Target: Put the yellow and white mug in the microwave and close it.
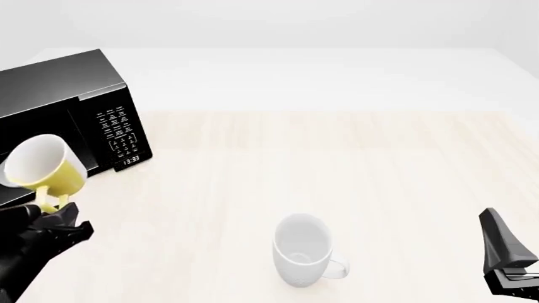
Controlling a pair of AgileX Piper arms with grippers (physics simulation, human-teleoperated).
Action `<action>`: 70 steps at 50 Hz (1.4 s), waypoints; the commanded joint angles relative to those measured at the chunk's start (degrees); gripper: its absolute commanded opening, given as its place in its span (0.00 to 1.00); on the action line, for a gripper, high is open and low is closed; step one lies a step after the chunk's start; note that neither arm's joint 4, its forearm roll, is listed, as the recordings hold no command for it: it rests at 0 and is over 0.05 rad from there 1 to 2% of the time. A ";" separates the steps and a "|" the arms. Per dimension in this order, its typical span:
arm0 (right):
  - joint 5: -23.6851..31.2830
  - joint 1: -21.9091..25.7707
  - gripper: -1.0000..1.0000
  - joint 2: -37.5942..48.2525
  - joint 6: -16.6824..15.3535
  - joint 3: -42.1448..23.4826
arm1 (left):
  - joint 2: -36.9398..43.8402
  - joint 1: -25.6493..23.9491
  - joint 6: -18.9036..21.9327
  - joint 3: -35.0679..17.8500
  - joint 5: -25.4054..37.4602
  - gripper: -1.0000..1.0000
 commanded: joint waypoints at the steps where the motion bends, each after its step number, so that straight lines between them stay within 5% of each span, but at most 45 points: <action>1: 0.00 0.00 1.00 0.00 0.01 0.00 | 5.42 4.90 0.72 -1.03 -3.92 0.00; 36: 0.00 0.01 1.00 0.01 0.01 0.00 | 20.56 14.54 1.86 -7.91 -10.47 0.00; 70: 0.00 0.00 1.00 0.00 0.01 0.00 | 32.45 14.12 2.17 -13.62 -13.45 0.00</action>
